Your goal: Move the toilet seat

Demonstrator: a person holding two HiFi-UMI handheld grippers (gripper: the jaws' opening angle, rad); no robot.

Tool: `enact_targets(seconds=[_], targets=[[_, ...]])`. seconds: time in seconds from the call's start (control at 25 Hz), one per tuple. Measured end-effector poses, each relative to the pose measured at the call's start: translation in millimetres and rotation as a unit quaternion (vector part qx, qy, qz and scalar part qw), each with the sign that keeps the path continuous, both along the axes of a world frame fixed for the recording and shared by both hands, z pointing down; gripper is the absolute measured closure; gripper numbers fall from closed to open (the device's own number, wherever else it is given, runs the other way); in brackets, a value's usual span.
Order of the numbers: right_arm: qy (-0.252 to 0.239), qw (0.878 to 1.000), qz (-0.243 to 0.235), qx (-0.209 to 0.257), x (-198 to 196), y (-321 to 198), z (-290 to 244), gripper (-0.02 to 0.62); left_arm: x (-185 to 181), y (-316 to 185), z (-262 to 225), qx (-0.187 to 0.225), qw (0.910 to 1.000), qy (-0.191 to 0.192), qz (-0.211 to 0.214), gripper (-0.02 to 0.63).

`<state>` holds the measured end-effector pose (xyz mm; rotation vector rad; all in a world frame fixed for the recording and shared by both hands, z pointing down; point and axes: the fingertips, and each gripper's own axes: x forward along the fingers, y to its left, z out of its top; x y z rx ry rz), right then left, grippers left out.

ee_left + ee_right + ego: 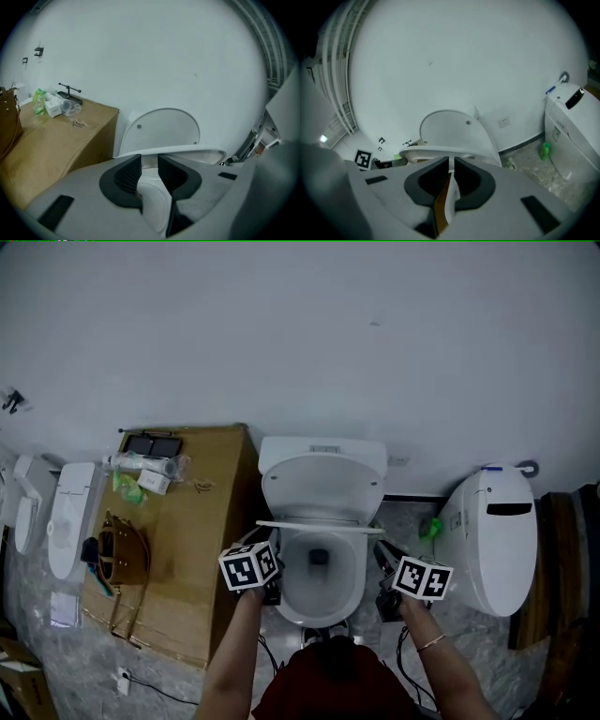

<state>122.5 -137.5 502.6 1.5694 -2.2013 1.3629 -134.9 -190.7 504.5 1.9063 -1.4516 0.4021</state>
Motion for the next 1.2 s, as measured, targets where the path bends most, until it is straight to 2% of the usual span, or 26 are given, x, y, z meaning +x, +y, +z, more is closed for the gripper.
enact_targets(seconds=[0.28, 0.6, 1.2], targets=[[0.066, 0.997, -0.033, 0.039, -30.5, -36.6, -9.0, 0.561, 1.2, -15.4, -3.8, 0.003, 1.0, 0.003, -0.005, 0.486], [0.127, 0.989, -0.038, 0.061, -30.2, -65.7, -8.6, 0.561, 4.7, -41.2, -10.4, 0.016, 0.9999, 0.003, 0.001, 0.489], [0.155, 0.985, -0.038, 0.066, -25.3, -124.3, -7.2, 0.561, 11.6, -95.5, -15.6, 0.035, 0.9994, 0.004, 0.002, 0.49]])
